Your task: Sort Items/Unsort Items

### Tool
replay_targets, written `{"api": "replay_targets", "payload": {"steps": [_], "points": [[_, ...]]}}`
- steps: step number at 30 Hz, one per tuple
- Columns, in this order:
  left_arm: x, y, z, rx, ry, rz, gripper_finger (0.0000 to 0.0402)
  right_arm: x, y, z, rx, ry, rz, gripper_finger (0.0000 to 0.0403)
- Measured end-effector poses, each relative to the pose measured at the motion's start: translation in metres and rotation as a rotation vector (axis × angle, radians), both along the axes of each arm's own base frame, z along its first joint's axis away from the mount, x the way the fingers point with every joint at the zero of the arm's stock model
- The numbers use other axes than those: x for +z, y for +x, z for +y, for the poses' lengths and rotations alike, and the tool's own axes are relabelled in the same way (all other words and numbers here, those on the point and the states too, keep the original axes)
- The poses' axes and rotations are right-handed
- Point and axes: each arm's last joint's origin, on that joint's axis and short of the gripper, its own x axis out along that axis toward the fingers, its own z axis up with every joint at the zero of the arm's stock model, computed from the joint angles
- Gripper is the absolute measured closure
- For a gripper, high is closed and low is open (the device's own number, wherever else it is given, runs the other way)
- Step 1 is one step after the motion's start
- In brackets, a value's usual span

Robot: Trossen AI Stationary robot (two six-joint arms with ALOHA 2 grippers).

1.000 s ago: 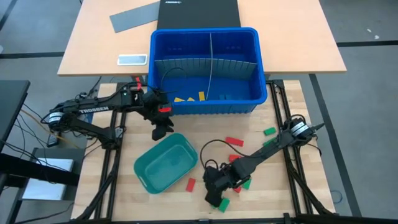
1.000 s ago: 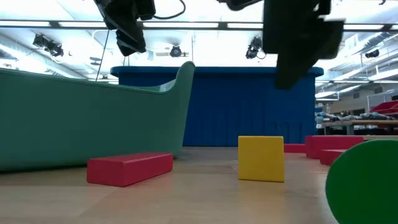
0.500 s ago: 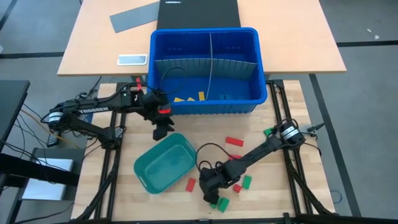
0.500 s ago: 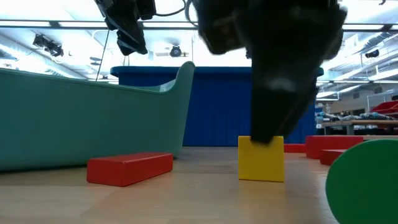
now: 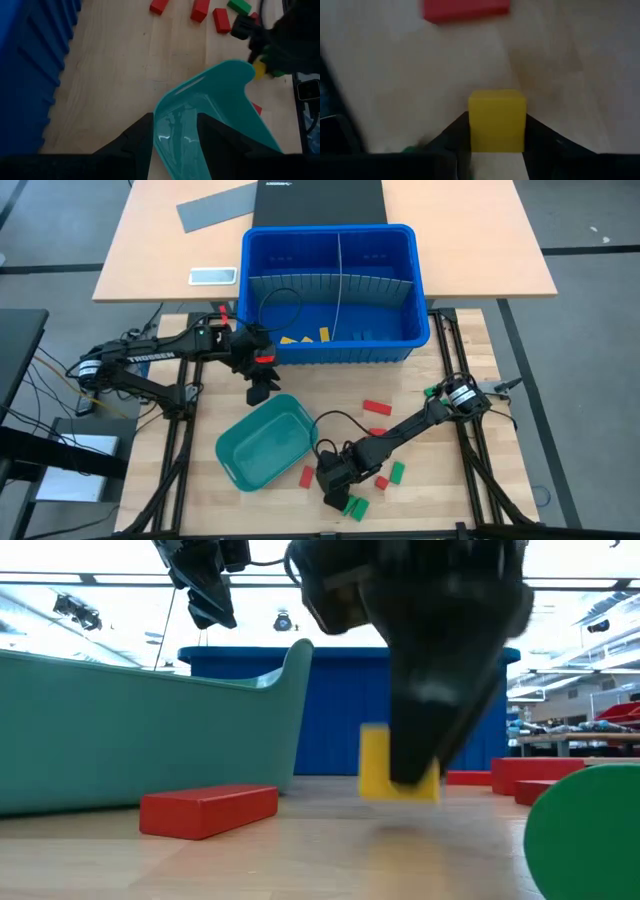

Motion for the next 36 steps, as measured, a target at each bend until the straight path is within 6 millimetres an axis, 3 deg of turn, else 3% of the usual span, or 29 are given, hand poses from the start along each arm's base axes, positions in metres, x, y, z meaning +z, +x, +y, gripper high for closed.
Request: {"api": "replay_targets", "payload": {"steps": [6,13,18,27,32,36], "points": [[0.000,0.000,0.000,-0.001,-0.002,-0.001,0.0243,0.040,0.015,-0.008,0.027,-0.039,-0.039,0.0275],[0.002,0.000,0.000,-0.004,-0.002,-0.001,0.0243,0.094,0.023,-0.032,-0.002,-0.159,-0.049,0.0275],[0.029,0.001,0.001,-0.015,0.050,-0.079,0.0243,0.133,0.025,-0.053,-0.042,-0.248,-0.077,0.0275],[0.102,-0.014,0.004,-0.010,0.201,-0.223,0.0243,0.188,0.020,-0.094,-0.103,-0.423,-0.146,0.0275],[0.122,-0.030,0.002,0.016,0.222,-0.191,0.0243,0.205,0.014,-0.117,-0.167,-0.476,-0.202,0.0275],[0.126,-0.038,0.002,0.045,0.251,-0.189,0.0243,0.213,0.017,-0.140,-0.196,-0.531,-0.241,0.0275]]}}
